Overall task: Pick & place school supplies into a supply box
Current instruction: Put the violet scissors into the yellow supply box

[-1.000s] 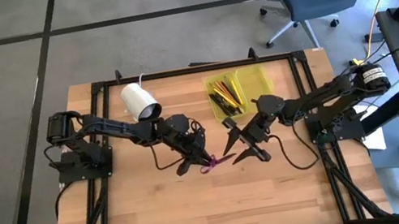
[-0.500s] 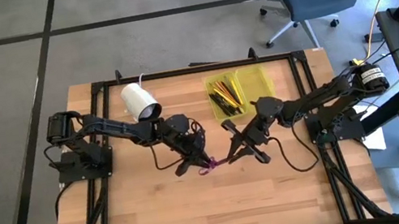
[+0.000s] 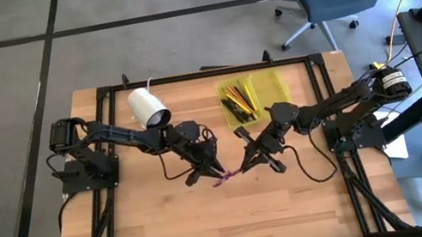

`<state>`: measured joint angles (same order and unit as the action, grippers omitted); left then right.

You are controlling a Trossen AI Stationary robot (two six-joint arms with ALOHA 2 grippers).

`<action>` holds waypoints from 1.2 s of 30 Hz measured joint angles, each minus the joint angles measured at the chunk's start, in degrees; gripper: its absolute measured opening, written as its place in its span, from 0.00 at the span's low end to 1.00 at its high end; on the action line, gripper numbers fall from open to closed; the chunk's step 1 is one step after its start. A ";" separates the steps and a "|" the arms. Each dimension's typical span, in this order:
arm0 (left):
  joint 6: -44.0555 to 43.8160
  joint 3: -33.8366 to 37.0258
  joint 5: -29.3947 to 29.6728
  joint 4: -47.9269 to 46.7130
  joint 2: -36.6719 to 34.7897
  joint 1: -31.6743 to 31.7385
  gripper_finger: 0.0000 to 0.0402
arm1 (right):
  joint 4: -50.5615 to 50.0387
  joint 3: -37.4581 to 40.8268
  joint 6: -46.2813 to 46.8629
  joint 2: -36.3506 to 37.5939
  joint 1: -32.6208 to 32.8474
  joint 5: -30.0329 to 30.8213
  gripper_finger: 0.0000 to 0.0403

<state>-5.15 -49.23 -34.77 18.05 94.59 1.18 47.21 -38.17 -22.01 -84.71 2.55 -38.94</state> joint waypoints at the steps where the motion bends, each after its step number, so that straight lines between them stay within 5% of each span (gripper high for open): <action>1: 0.58 -0.01 0.10 0.46 -0.04 0.05 0.24 | -0.44 0.11 0.36 -0.03 0.03 -0.44 0.04; 7: 1.93 -0.02 -0.02 -0.37 -0.13 0.68 0.33 | -2.61 0.19 0.27 -0.01 0.02 -0.30 0.04; 15: 4.21 -0.04 0.67 -12.97 -5.76 5.78 0.35 | -12.30 0.19 0.75 6.10 -0.55 5.57 0.04; 19: 4.48 -0.04 3.79 -15.02 -9.07 7.85 0.35 | -22.37 0.17 -3.31 12.21 -0.53 16.40 0.04; 23: 4.49 -0.02 8.93 -15.54 -9.84 8.41 0.35 | -30.79 0.11 -14.53 16.55 -1.17 35.98 0.04; 25: 4.49 -0.02 10.12 -15.86 -9.81 8.25 0.35 | -34.12 0.11 -18.74 16.90 -2.67 40.71 0.04; 36: 5.42 0.00 17.27 -16.97 -9.40 5.82 0.36 | -34.10 0.17 -28.07 11.67 -17.50 35.30 0.04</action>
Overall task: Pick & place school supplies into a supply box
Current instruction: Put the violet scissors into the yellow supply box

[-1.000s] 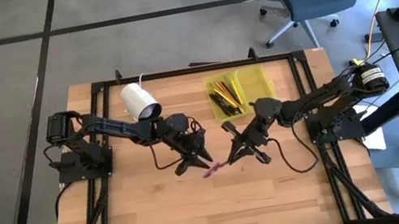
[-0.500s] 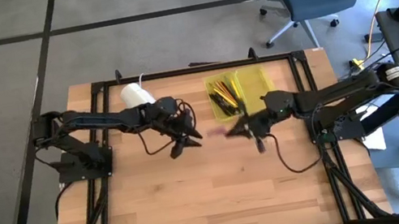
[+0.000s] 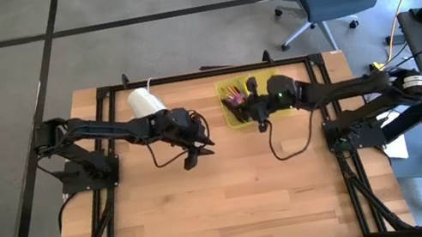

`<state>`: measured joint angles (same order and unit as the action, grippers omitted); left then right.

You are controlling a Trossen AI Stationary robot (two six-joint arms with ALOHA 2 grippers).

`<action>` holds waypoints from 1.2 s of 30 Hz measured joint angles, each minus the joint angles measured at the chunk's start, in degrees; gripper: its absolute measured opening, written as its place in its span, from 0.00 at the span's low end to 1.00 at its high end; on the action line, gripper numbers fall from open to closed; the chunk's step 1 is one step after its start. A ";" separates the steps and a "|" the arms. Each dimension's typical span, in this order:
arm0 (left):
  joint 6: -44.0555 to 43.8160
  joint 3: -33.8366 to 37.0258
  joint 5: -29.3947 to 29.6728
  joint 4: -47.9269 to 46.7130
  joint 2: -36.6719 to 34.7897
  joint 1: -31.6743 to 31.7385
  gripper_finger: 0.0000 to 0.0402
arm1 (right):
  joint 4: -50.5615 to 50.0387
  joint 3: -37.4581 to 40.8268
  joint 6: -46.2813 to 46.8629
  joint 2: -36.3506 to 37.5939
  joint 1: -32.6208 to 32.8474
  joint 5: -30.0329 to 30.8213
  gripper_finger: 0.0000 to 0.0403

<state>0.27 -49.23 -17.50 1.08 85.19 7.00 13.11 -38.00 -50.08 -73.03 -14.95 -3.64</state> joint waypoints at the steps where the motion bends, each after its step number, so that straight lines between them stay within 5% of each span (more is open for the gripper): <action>1: 0.00 0.00 0.03 -0.09 0.00 -0.21 0.36 | 0.47 0.00 -0.27 -0.68 -1.29 -1.04 0.04; 12: -0.02 0.00 0.03 -0.15 0.00 -1.05 0.35 | 4.16 -0.02 -3.41 -8.14 -8.75 -1.80 0.04; 17: 0.04 0.00 0.03 -0.13 0.01 -1.03 0.35 | 5.49 -0.02 -6.19 -10.98 -8.89 4.84 0.04; 24: 0.09 0.00 0.05 -0.10 0.02 -1.03 0.35 | 6.87 -0.08 -5.97 -14.35 -9.19 5.50 0.05; 36: 0.07 0.00 0.14 -0.06 0.04 -1.03 0.36 | 5.22 -0.07 -0.46 -14.65 -9.21 5.49 0.27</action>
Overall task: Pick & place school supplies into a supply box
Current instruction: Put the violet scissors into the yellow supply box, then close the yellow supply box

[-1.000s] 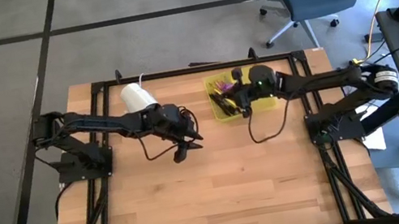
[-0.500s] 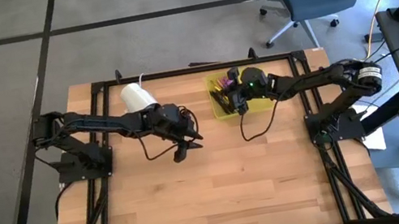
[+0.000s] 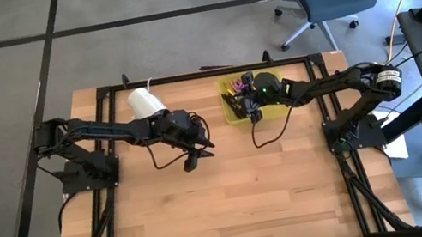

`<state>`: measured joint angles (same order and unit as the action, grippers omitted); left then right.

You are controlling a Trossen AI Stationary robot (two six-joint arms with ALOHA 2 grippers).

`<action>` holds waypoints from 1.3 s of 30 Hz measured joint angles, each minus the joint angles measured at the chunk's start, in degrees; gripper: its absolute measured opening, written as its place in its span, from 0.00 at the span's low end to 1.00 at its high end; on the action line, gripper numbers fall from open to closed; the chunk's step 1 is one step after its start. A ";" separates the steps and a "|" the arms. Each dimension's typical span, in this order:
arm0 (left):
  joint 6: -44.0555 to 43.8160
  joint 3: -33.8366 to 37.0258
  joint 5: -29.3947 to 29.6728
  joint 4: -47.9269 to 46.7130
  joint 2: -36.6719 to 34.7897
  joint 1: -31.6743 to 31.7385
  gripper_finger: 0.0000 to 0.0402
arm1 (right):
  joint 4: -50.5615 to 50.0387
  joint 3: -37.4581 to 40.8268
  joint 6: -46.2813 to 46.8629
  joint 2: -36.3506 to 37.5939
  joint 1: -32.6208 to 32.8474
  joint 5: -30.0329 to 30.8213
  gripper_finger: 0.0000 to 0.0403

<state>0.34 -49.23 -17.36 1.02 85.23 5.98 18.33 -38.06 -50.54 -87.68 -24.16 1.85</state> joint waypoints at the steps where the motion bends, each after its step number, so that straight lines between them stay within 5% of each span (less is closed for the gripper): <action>1: 0.02 0.00 0.01 0.00 0.00 0.00 0.35 | 0.01 0.00 0.77 0.00 0.00 -0.12 0.27; 11: -0.06 0.00 -0.05 -0.10 0.00 0.00 0.35 | -0.21 0.00 6.65 0.00 1.20 -6.48 0.37; 22: -2.21 0.00 0.08 -1.27 0.00 -0.04 0.35 | 0.51 0.00 27.39 0.81 1.58 -6.27 0.54; 25: -3.25 0.00 7.05 -1.01 0.27 -0.67 0.35 | -2.80 0.02 34.49 3.59 1.62 -3.02 0.54; 29: -3.54 0.02 15.97 4.59 3.15 -0.99 0.35 | -13.17 0.05 42.66 9.19 0.37 -0.15 0.53; 39: -11.53 -0.15 16.55 22.92 12.10 7.64 0.34 | -27.65 0.07 57.05 18.95 -8.87 1.18 0.52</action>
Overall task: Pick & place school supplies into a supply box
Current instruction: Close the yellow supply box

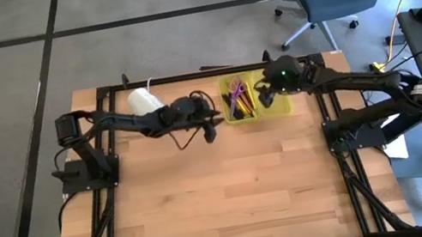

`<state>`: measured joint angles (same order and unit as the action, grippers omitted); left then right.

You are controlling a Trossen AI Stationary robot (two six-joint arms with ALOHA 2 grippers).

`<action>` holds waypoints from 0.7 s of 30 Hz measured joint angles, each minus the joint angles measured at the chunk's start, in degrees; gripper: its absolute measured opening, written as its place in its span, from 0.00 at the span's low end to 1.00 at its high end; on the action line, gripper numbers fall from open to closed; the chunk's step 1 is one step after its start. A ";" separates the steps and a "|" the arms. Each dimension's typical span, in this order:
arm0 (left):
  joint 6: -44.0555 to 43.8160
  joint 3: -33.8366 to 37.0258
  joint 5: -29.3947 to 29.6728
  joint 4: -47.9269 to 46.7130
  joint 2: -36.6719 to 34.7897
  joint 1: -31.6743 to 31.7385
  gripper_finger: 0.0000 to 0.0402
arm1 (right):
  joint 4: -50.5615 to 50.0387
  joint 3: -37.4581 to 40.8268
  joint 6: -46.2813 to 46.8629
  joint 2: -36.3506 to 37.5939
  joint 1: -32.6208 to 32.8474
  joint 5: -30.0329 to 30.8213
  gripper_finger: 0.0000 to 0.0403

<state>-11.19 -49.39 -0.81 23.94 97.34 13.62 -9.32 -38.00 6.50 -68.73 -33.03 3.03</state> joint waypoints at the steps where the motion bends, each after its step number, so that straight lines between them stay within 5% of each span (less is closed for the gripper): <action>1: -0.38 0.00 0.13 1.06 0.92 0.97 0.34 | -0.33 0.00 0.80 0.02 -1.30 0.63 0.52; 7: -3.30 -0.05 4.19 2.77 5.74 6.01 0.34 | -5.65 0.00 3.69 -0.55 -10.37 1.90 0.52; 12: -5.53 -0.02 1.06 9.66 9.99 8.92 0.34 | -6.82 0.00 5.42 -0.94 -17.70 1.94 0.52; 21: -9.10 -0.07 1.82 15.10 13.38 10.84 0.34 | -8.66 0.00 6.56 -5.18 -20.87 1.86 0.52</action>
<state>-20.28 -49.45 1.01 39.03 110.72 24.46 -17.98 -38.00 13.06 -73.91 -53.90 4.89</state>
